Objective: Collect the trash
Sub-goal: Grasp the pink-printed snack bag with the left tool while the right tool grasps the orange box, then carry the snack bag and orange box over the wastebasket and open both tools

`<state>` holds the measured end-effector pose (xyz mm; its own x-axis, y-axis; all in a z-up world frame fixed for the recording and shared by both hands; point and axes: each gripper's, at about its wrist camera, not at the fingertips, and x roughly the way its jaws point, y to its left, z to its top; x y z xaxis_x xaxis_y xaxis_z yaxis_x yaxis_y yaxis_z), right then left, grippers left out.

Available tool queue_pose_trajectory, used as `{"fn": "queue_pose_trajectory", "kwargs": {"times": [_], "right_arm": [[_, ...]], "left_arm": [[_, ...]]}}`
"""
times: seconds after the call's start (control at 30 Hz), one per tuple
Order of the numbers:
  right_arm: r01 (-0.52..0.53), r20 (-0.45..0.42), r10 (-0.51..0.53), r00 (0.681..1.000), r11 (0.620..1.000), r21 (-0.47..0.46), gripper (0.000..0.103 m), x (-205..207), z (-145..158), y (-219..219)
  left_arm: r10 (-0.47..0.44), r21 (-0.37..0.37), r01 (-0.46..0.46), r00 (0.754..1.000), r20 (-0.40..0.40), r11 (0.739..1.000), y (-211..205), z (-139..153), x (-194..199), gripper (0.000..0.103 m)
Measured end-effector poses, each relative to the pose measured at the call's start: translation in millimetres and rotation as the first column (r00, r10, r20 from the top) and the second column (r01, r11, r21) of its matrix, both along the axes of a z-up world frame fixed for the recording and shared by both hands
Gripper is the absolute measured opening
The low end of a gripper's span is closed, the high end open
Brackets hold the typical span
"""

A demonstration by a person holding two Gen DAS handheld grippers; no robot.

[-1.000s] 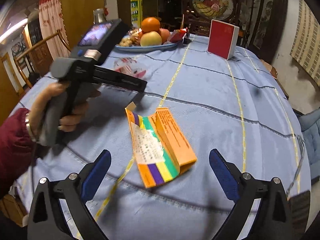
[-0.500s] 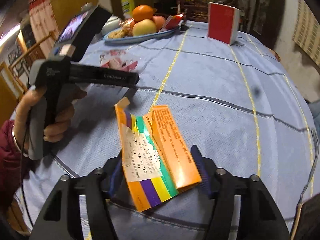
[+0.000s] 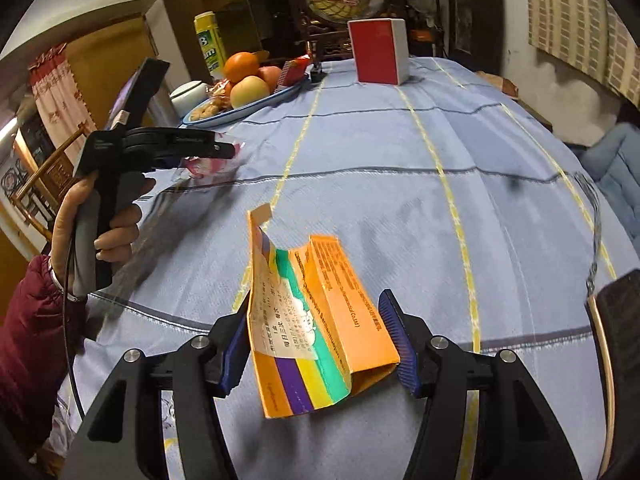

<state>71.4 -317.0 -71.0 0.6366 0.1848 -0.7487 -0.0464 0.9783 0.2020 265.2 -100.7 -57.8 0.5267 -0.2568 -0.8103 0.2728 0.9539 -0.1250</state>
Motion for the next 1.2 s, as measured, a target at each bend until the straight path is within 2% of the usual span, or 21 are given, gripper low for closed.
{"fn": "queue_pose_trajectory", "kwargs": {"times": [0.23,0.3,0.33,0.37,0.57,0.7,0.87,1.03,1.2], "right_arm": [[0.01,-0.007,-0.01,1.0,1.0,0.026,0.06,2,-2,-3],[0.011,-0.006,-0.011,1.0,1.0,0.027,0.06,1,-2,-3],[0.014,-0.004,-0.013,1.0,0.999,0.03,0.06,0,-2,-4],[0.017,-0.003,-0.017,1.0,0.999,0.034,0.059,0,-2,-4],[0.064,0.026,-0.065,0.998,0.996,0.057,0.059,-18,9,-14],[0.098,0.061,-0.101,0.993,0.993,0.06,0.059,-43,25,-26],[0.135,0.104,-0.141,0.984,0.989,0.065,0.059,-77,40,-43],[0.17,0.149,-0.181,0.972,0.982,0.087,0.059,-121,52,-59],[0.213,0.205,-0.232,0.951,0.971,0.11,0.059,-175,63,-76]], "left_arm": [[0.008,0.019,-0.008,0.999,-0.033,1.0,-1,-9,3,0.062],[-0.011,0.002,0.011,0.999,-0.033,1.0,-2,-7,1,0.057],[-0.021,-0.002,0.021,0.999,-0.029,1.0,-4,-6,-1,0.048],[-0.032,-0.007,0.031,0.999,-0.025,0.999,-5,-4,-2,0.045],[-0.054,-0.067,0.057,0.997,0.048,0.996,-3,23,-23,0.042],[-0.088,-0.1,0.098,0.991,0.102,0.99,-10,42,-55,0.042],[-0.132,-0.104,0.153,0.974,0.185,0.983,-26,57,-112,0.042],[-0.19,-0.107,0.212,0.963,0.19,0.971,-47,58,-161,0.042],[-0.248,-0.126,0.281,0.941,0.231,0.951,-64,75,-211,0.042]]}}
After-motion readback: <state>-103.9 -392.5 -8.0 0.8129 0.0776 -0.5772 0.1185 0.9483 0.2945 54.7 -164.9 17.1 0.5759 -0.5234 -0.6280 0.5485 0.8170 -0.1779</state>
